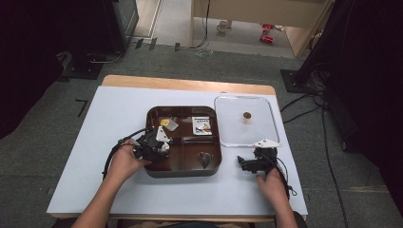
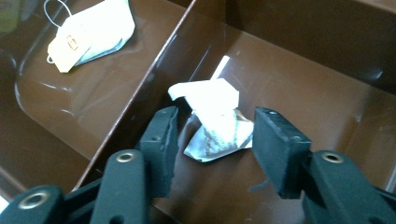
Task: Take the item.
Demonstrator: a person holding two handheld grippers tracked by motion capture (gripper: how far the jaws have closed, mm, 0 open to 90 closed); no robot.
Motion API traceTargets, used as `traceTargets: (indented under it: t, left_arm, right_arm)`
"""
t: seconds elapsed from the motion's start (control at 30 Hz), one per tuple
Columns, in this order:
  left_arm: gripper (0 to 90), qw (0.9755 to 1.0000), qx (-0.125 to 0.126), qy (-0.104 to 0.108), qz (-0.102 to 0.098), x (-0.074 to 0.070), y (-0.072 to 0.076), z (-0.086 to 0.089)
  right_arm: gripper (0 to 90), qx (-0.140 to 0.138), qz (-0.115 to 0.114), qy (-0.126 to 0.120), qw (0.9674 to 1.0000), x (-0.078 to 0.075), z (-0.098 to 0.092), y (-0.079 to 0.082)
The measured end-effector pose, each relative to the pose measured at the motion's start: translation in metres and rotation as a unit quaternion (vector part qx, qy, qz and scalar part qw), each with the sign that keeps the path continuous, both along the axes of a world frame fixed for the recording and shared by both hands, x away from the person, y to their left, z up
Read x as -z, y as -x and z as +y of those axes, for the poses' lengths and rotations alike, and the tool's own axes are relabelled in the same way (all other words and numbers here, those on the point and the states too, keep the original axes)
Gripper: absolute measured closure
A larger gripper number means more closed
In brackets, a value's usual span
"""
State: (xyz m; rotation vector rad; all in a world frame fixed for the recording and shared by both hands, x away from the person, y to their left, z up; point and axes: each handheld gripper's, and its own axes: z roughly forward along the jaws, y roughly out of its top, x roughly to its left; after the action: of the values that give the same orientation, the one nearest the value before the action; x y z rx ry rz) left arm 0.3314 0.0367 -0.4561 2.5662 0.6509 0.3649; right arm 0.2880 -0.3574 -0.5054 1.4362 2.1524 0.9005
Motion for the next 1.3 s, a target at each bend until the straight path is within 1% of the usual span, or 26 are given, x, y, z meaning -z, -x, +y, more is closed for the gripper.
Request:
traceTargets:
  t: [0.13,0.17,0.2,0.3,0.33,0.53,0.6,0.87,0.97,1.07,1.1,1.13,1.17,1.2,1.23,1.27,1.3]
  left_arm:
    - [60.5,1.0000,-0.002,-0.001,-0.001,0.000,-0.001,0.002]
    - [60.5,1.0000,-0.004,0.001,0.001,0.000,-0.002,0.003]
    - [65.6,0.9999,-0.011,0.006,0.008,0.001,-0.004,0.006]
    - [68.7,0.9991,-0.025,0.023,0.027,0.000,-0.008,0.010]
    - [69.6,0.9988,-0.027,0.026,0.030,0.000,-0.009,0.011]
    - [73.4,0.9983,-0.032,0.031,0.039,-0.001,-0.011,0.012]
    - [75.0,0.9977,-0.038,0.034,0.045,-0.001,-0.013,0.012]
    - [76.2,0.9976,-0.032,0.041,0.045,-0.002,-0.013,0.014]
    - [76.2,0.9974,-0.033,0.049,0.043,-0.004,-0.013,0.015]
    - [76.1,0.9973,-0.032,0.052,0.041,-0.005,-0.013,0.017]
    - [76.1,0.9969,-0.034,0.058,0.041,-0.007,-0.013,0.019]
    - [76.1,0.9969,-0.034,0.058,0.041,-0.007,-0.013,0.019]
    - [76.0,0.9964,-0.035,0.065,0.041,-0.008,-0.013,0.021]
    - [76.0,0.9964,-0.035,0.065,0.041,-0.008,-0.013,0.021]
    - [76.0,0.9960,-0.034,0.072,0.040,-0.010,-0.013,0.023]
    - [76.0,0.9960,-0.034,0.072,0.040,-0.010,-0.013,0.023]
    - [76.0,0.9956,-0.036,0.078,0.038,-0.012,-0.012,0.025]
  right_arm:
    - [0.0,0.000,-0.001,0.000,1.0000,0.000,0.000,0.000]
    - [0.0,0.000,-0.001,0.000,1.0000,0.000,0.000,0.000]
    - [0.0,0.000,0.000,0.000,1.0000,0.000,0.000,0.000]
    - [0.0,0.000,0.000,0.000,1.0000,0.000,0.000,0.000]
    - [0.0,0.000,0.000,0.000,1.0000,0.000,0.000,0.000]
    - [0.0,0.000,0.000,0.000,1.0000,0.000,0.000,0.000]
    - [0.0,0.000,0.000,0.000,1.0000,0.000,0.000,0.000]
    - [0.0,0.000,-0.001,0.000,1.0000,0.000,0.000,0.000]
    - [0.0,0.000,-0.001,0.000,1.0000,0.000,0.000,0.000]
    - [0.0,0.000,-0.001,0.001,1.0000,0.000,0.000,0.000]
    - [0.0,0.000,-0.001,0.000,1.0000,0.000,0.000,0.000]
    - [0.0,0.000,-0.001,0.000,1.0000,0.000,0.000,0.000]
    - [0.0,0.000,0.000,0.000,1.0000,0.000,0.000,0.000]
    - [0.0,0.000,0.000,0.000,1.0000,0.000,0.000,0.000]
    - [0.0,0.000,-0.001,0.001,1.0000,0.000,0.000,0.000]
    - [0.0,0.000,-0.001,0.001,1.0000,0.000,0.000,0.000]
    - [0.0,0.000,0.000,0.000,1.0000,0.000,0.000,0.000]
